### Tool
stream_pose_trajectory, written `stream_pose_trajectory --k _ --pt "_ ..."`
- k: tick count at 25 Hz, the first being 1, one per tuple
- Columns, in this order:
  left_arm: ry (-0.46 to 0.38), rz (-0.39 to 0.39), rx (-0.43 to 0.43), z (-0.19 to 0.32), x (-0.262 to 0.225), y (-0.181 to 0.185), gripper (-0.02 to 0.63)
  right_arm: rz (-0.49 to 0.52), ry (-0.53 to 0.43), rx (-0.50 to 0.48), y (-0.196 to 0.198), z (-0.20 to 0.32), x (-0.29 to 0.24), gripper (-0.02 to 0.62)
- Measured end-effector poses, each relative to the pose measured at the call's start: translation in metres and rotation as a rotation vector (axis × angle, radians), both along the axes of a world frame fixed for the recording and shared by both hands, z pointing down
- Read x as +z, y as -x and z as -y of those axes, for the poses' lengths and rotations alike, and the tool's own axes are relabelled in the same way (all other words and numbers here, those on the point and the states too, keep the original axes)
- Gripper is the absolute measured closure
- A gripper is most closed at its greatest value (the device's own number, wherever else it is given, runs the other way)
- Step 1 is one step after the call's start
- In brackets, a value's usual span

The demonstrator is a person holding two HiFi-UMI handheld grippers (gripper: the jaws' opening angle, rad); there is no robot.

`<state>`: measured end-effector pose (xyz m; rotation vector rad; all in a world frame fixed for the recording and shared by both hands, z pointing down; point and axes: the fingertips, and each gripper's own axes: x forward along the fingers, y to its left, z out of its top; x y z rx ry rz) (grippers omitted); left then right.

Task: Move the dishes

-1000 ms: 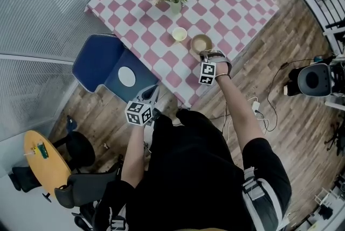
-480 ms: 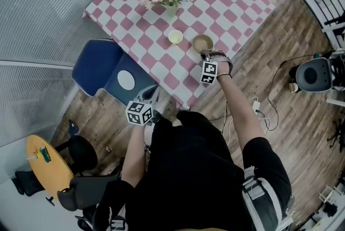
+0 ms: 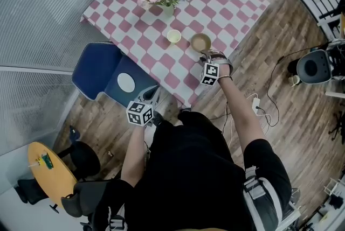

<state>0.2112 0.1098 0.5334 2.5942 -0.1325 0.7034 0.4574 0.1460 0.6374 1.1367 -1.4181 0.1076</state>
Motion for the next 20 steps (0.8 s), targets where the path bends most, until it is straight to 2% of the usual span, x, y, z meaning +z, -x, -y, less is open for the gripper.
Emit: stream_pose_trajectory --k 8,14,20 --pt "-0.010 -0.016 0.040 0.011 -0.008 0.038 0.584 -0.012 0.001 0.034 0.046 -0.015 -0.007 0.445" --pt "-0.010 -0.023 0.050 0.023 -0.013 0.083 0.584 -0.015 -0.003 0.063 0.088 -0.011 -0.016 0.445" --pt "0.000 -0.016 0.031 0.037 -0.010 0.143 0.584 -0.001 -0.027 0.083 0.141 0.007 -0.023 0.448"
